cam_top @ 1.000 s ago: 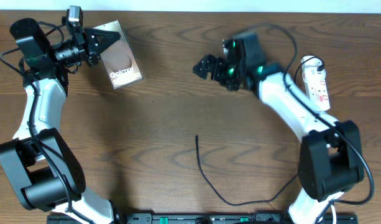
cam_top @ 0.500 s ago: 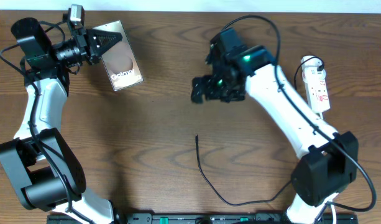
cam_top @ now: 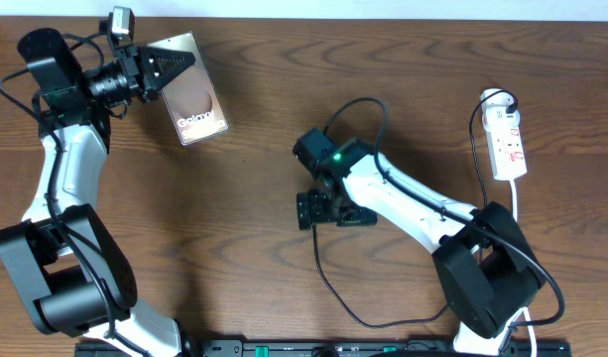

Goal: Plug charger to phone and switch on socket
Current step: 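Lower the right gripper and grasp the black cable's connector end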

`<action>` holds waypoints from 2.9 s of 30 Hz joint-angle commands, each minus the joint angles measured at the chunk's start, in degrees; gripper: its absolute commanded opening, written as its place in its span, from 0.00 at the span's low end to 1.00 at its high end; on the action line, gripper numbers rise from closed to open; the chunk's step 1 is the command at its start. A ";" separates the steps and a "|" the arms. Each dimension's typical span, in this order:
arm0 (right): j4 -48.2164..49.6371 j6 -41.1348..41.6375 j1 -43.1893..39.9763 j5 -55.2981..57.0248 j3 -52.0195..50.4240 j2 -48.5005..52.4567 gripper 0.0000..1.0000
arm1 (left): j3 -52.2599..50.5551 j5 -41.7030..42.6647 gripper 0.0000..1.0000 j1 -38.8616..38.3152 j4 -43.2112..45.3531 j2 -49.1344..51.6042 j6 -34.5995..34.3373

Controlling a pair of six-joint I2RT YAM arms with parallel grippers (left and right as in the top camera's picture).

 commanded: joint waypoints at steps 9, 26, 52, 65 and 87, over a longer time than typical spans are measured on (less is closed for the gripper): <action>7.04 8.20 4.02 0.87 -5.49 0.50 0.98 | 0.68 1.60 0.08 0.20 0.52 -0.42 0.76; 9.99 10.34 2.54 0.98 -5.53 4.09 0.78 | 0.68 1.57 0.08 0.20 0.52 -0.42 0.76; 11.87 10.62 2.54 1.20 -5.53 4.09 0.16 | 0.68 1.60 0.07 0.20 0.52 -0.42 0.76; 10.93 10.56 2.54 0.22 -5.53 4.09 0.01 | 0.68 1.62 0.07 0.20 0.50 -0.42 0.76; 0.76 7.15 3.56 -0.26 -6.03 4.09 0.23 | 0.68 1.62 0.07 0.20 0.50 -0.42 0.76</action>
